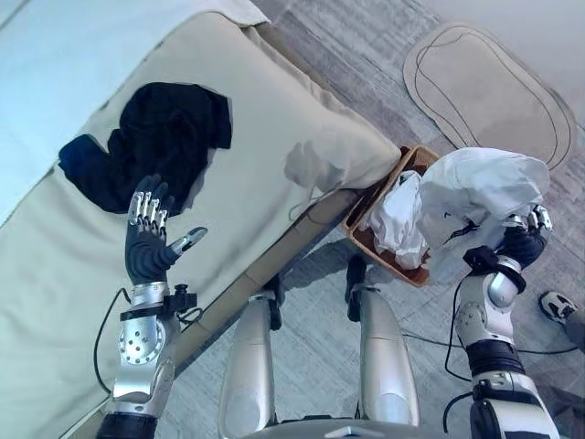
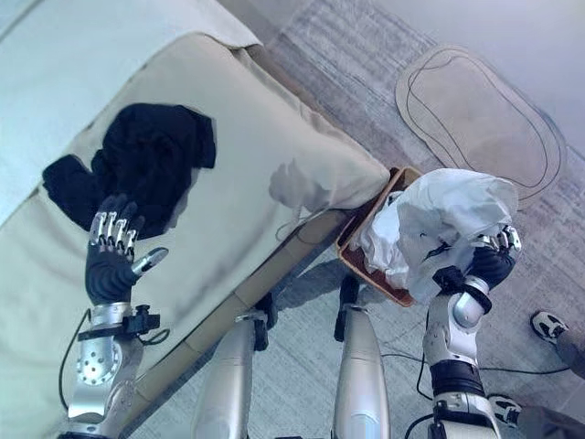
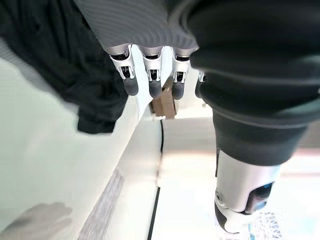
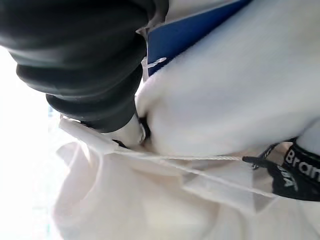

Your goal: Pick up clothes into the bucket

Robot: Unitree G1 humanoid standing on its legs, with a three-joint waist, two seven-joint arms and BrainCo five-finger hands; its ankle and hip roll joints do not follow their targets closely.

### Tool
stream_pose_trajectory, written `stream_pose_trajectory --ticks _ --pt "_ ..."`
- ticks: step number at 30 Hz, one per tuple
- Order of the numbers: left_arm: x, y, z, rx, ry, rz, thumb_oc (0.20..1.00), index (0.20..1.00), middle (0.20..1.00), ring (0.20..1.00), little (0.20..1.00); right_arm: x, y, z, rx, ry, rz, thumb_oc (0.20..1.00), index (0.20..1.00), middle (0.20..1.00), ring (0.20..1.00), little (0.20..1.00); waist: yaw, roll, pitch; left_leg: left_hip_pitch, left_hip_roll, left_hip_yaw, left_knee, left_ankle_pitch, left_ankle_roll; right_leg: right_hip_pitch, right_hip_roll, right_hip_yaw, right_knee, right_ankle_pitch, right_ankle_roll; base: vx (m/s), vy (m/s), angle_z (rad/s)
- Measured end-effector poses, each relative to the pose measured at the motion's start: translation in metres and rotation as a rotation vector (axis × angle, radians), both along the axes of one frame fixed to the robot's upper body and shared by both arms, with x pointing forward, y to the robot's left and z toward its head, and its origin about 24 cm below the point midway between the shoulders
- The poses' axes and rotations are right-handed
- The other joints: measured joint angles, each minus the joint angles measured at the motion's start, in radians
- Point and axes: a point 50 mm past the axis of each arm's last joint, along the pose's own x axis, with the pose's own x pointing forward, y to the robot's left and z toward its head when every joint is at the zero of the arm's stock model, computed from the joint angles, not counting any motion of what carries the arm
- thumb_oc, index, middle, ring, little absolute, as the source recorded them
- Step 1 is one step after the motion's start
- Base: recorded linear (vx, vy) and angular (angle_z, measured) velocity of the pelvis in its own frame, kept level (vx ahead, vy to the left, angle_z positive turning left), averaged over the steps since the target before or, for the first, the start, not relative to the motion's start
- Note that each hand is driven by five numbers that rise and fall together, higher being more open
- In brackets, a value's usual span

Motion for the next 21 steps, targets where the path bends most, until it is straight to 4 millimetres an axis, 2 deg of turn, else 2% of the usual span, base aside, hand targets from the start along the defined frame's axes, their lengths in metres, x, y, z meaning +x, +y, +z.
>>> stream_pose_trajectory --ticks 5,9,13,15,21 --pt "0.0 -0.004 -0.003 -0.004 0.015 -0.014 1.0 1.0 1.0 1.0 1.0 0.005 -0.005 -0.007 0.012 0.054 -0.034 0.2 0.2 0.2 0.2 0.2 0.001 0.002 0.001 -0.041 0.001 -0.006 0.025 -0.011 -0.005 -0.04 -0.002 0.002 0.026 -0.011 0.007 0.04 0.037 0.0" --pt "-0.001 -0.006 -0.004 0.015 0.025 -0.027 1.0 1.0 1.0 1.0 1.0 0.014 -0.011 0.001 -0.014 0.069 -0.049 0.2 0.2 0.2 0.2 0.2 0.016 0.009 0.002 -0.087 -0.003 -0.005 0.035 -0.012 -0.005 -0.087 -0.004 0.01 0.028 -0.01 0.009 0.0 0.039 -0.06" --pt "-0.001 -0.005 -0.003 0.02 0.029 -0.021 1.0 1.0 1.0 1.0 1.0 0.015 -0.021 -0.005 -0.015 0.13 -0.084 0.2 0.2 0.2 0.2 0.2 0.032 0.014 0.005 -0.102 -0.01 -0.005 0.048 -0.009 0.002 -0.103 -0.012 0.013 0.046 -0.01 0.008 0.01 0.042 0.06" --pt "-0.001 -0.004 -0.004 0.008 0.033 -0.024 1.0 1.0 1.0 1.0 1.0 0.023 -0.026 -0.01 0.014 0.193 -0.104 0.2 0.2 0.2 0.2 0.2 0.037 0.017 0.006 -0.109 -0.012 -0.005 0.049 -0.009 0.002 -0.113 -0.015 0.013 0.053 -0.01 0.008 0.0 0.047 0.03" --pt "0.001 -0.011 -0.005 0.023 0.045 -0.067 1.0 1.0 1.0 1.0 1.0 0.039 -0.038 -0.004 0.046 0.296 -0.126 0.2 0.2 0.2 0.2 0.2 0.063 0.033 0.014 -0.119 -0.017 -0.002 0.051 -0.006 0.007 -0.126 -0.019 0.015 0.058 -0.009 0.007 0.0 0.038 0.01"
